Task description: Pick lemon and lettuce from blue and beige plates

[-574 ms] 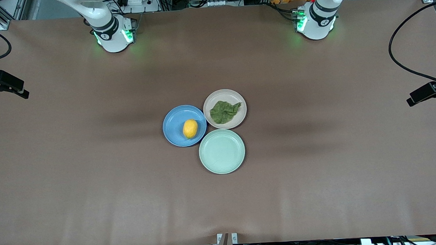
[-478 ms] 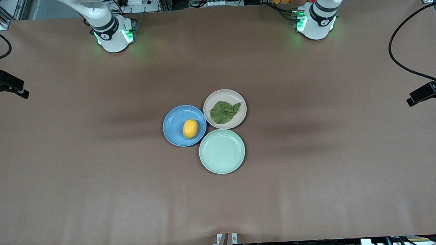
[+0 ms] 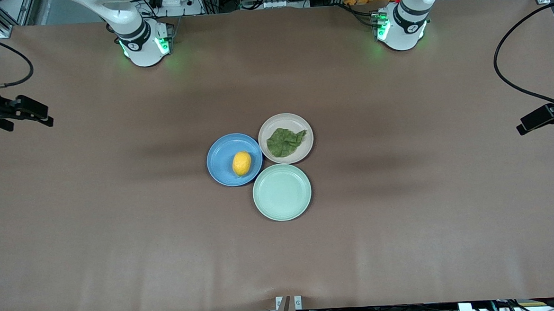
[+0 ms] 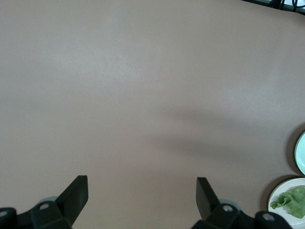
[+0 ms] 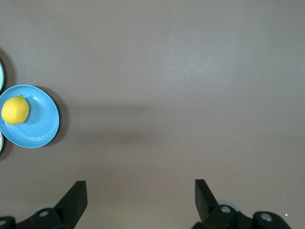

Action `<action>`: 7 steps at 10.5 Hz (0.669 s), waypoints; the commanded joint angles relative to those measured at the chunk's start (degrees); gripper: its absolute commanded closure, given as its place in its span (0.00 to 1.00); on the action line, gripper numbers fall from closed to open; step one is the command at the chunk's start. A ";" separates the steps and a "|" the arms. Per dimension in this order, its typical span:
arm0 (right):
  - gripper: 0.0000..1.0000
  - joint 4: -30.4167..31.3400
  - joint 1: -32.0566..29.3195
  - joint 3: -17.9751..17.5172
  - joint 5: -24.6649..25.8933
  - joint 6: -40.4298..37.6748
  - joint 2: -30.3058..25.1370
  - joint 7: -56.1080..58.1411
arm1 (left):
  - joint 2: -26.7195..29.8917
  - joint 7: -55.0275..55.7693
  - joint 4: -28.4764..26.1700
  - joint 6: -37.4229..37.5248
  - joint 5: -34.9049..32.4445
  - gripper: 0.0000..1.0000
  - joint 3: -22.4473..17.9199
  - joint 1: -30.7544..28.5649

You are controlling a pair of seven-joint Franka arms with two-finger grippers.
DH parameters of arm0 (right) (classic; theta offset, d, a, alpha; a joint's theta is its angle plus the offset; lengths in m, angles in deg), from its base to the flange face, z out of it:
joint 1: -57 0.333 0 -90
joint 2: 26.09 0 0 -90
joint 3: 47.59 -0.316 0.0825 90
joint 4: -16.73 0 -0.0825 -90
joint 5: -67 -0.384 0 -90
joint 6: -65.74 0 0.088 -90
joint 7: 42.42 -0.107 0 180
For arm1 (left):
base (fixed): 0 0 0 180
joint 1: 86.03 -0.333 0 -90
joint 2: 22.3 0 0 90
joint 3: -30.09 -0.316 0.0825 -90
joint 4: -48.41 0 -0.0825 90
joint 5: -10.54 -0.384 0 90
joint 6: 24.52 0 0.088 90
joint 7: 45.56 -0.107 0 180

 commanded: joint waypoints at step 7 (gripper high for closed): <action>0.00 1.81 2.26 -1.81 0.37 1.00 0.25 -2.92 | 0.47 -2.02 -0.09 0.42 3.11 0.00 0.61 0.92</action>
